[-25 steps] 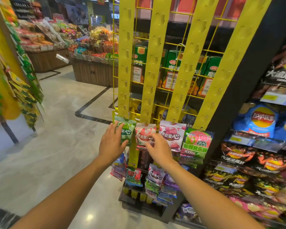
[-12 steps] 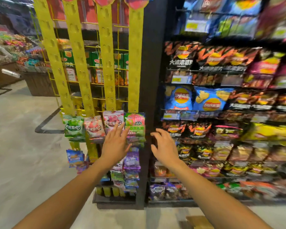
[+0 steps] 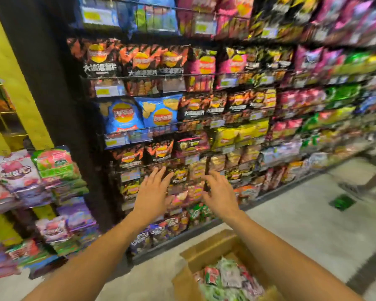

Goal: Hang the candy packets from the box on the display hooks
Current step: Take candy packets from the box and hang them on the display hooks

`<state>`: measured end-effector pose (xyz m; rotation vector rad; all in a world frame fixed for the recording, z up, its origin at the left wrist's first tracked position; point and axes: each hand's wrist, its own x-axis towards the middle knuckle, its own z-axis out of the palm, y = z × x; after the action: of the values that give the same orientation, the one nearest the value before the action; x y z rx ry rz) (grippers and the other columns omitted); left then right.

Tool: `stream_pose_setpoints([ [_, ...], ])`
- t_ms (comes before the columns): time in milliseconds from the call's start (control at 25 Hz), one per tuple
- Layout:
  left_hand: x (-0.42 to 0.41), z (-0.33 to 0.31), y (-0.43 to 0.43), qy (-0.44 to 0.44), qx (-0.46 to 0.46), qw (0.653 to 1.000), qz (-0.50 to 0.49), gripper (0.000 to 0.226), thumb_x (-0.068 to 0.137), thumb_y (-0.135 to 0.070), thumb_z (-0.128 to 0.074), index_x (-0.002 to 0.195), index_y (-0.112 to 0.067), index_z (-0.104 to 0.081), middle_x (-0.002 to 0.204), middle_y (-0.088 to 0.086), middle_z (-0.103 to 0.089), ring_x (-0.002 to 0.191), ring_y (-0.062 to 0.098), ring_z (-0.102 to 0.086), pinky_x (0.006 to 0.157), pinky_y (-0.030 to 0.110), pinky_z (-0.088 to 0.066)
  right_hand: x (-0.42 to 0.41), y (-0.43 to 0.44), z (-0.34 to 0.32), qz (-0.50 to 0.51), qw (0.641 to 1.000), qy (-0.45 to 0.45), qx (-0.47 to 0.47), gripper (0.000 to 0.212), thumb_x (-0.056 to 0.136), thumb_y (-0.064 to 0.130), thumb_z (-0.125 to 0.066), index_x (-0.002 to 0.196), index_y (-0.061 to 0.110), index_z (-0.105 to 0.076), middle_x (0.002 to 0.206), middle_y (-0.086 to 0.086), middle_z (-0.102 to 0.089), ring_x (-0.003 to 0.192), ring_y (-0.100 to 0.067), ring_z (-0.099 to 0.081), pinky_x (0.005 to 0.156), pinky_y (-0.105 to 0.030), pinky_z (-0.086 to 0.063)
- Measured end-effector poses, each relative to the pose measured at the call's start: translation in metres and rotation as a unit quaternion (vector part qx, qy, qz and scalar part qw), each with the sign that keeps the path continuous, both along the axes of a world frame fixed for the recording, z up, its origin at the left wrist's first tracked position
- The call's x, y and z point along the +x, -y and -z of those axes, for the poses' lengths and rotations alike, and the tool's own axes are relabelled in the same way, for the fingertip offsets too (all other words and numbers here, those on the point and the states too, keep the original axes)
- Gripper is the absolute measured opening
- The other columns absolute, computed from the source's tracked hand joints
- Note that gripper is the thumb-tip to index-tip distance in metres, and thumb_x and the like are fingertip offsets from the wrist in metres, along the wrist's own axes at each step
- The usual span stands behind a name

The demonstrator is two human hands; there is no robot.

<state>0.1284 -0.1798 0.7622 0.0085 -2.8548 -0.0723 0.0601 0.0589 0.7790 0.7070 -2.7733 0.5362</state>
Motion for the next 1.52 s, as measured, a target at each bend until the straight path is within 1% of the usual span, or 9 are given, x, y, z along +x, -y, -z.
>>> stream_pose_setpoints([
  [160, -0.048, 0.015, -0.077, 0.033, 0.024, 0.996, 0.081, 0.075, 0.097, -0.055, -0.061, 0.16, -0.024, -0.034, 0.17, 0.007, -0.026, 0.159, 0.032, -0.019, 0.124, 0.056, -0.029, -0.018, -0.093, 0.015, 0.091, 0.995, 0.03, 0.007, 0.049, 0.096, 0.031, -0.067, 0.143, 0.028, -0.055, 0.157, 0.001, -0.043, 0.146, -0.022, -0.039, 0.113, -0.043, -0.045],
  [320, -0.094, 0.033, -0.133, 0.05, 0.048, 0.988, 0.139, 0.077, 0.098, -0.058, -0.058, 0.162, -0.03, -0.026, 0.174, 0.001, -0.01, 0.161, 0.028, -0.011, 0.128, 0.052, -0.022, -0.039, -0.155, 0.034, 0.154, 0.987, 0.045, -0.001, 0.048, 0.095, 0.03, -0.067, 0.141, 0.03, -0.056, 0.155, 0.003, -0.045, 0.143, -0.021, -0.042, 0.114, -0.044, -0.045],
  [560, -0.16, 0.075, -0.173, 0.088, 0.046, 0.978, 0.185, 0.075, 0.102, -0.057, -0.051, 0.164, -0.028, -0.019, 0.174, 0.004, -0.009, 0.161, 0.027, -0.006, 0.128, 0.053, -0.019, -0.082, -0.197, 0.082, 0.207, 0.976, 0.071, 0.014, 0.047, 0.094, 0.03, -0.067, 0.14, 0.027, -0.056, 0.152, 0.002, -0.049, 0.141, -0.022, -0.044, 0.113, -0.042, -0.044],
  [680, -0.183, 0.117, -0.183, 0.105, 0.052, 0.972, 0.205, 0.076, 0.103, -0.057, -0.051, 0.165, -0.027, -0.019, 0.174, 0.003, -0.007, 0.161, 0.028, -0.005, 0.129, 0.053, -0.018, -0.106, -0.205, 0.126, 0.216, 0.973, 0.081, 0.011, 0.048, 0.095, 0.032, -0.067, 0.142, 0.026, -0.056, 0.152, 0.001, -0.049, 0.141, -0.021, -0.044, 0.114, -0.042, -0.044],
  [960, -0.207, 0.273, -0.199, 0.167, 0.053, 0.965, 0.197, 0.075, 0.103, -0.057, -0.051, 0.164, -0.026, -0.02, 0.175, 0.001, -0.004, 0.161, 0.029, -0.007, 0.128, 0.053, -0.018, -0.134, -0.216, 0.29, 0.23, 0.961, 0.15, -0.012, 0.042, 0.099, 0.039, -0.063, 0.14, 0.037, -0.053, 0.156, 0.008, -0.043, 0.142, -0.018, -0.043, 0.115, -0.04, -0.042],
  [1160, -0.21, 0.422, -0.203, 0.207, 0.077, 0.956, 0.192, 0.074, 0.1, -0.053, -0.058, 0.162, -0.026, -0.028, 0.173, 0.004, -0.016, 0.16, 0.028, -0.015, 0.124, 0.056, -0.028, -0.145, -0.23, 0.433, 0.176, 0.962, 0.202, 0.048, 0.05, 0.094, 0.029, -0.062, 0.143, 0.024, -0.055, 0.151, -0.002, -0.049, 0.136, -0.025, -0.048, 0.11, -0.041, -0.045],
  [1280, -0.207, 0.5, -0.206, 0.239, 0.09, 0.948, 0.188, 0.076, 0.102, -0.051, -0.057, 0.164, -0.023, -0.023, 0.174, 0.005, -0.013, 0.161, 0.027, -0.012, 0.128, 0.048, -0.021, -0.143, -0.233, 0.514, 0.158, 0.958, 0.231, 0.066, 0.053, 0.09, 0.028, -0.066, 0.141, 0.018, -0.057, 0.144, -0.008, -0.055, 0.128, -0.031, -0.055, 0.103, -0.045, -0.05],
  [1400, -0.203, 0.589, -0.203, 0.272, 0.109, 0.937, 0.19, 0.076, 0.101, -0.057, -0.054, 0.164, -0.031, -0.02, 0.174, 0.002, -0.011, 0.16, 0.028, -0.012, 0.127, 0.049, -0.024, -0.136, -0.234, 0.611, 0.145, 0.948, 0.278, 0.058, 0.052, 0.088, 0.029, -0.065, 0.14, 0.02, -0.059, 0.142, -0.006, -0.056, 0.127, -0.03, -0.056, 0.101, -0.044, -0.051],
  [1520, -0.196, 0.663, -0.199, 0.298, 0.119, 0.926, 0.2, 0.075, 0.101, -0.062, -0.05, 0.164, -0.035, -0.019, 0.174, -0.003, -0.009, 0.16, 0.025, -0.009, 0.127, 0.046, -0.017, -0.128, -0.234, 0.692, 0.133, 0.933, 0.323, 0.084, 0.056, 0.087, 0.031, -0.064, 0.141, 0.02, -0.056, 0.142, -0.007, -0.054, 0.128, -0.031, -0.054, 0.099, -0.044, -0.051],
])
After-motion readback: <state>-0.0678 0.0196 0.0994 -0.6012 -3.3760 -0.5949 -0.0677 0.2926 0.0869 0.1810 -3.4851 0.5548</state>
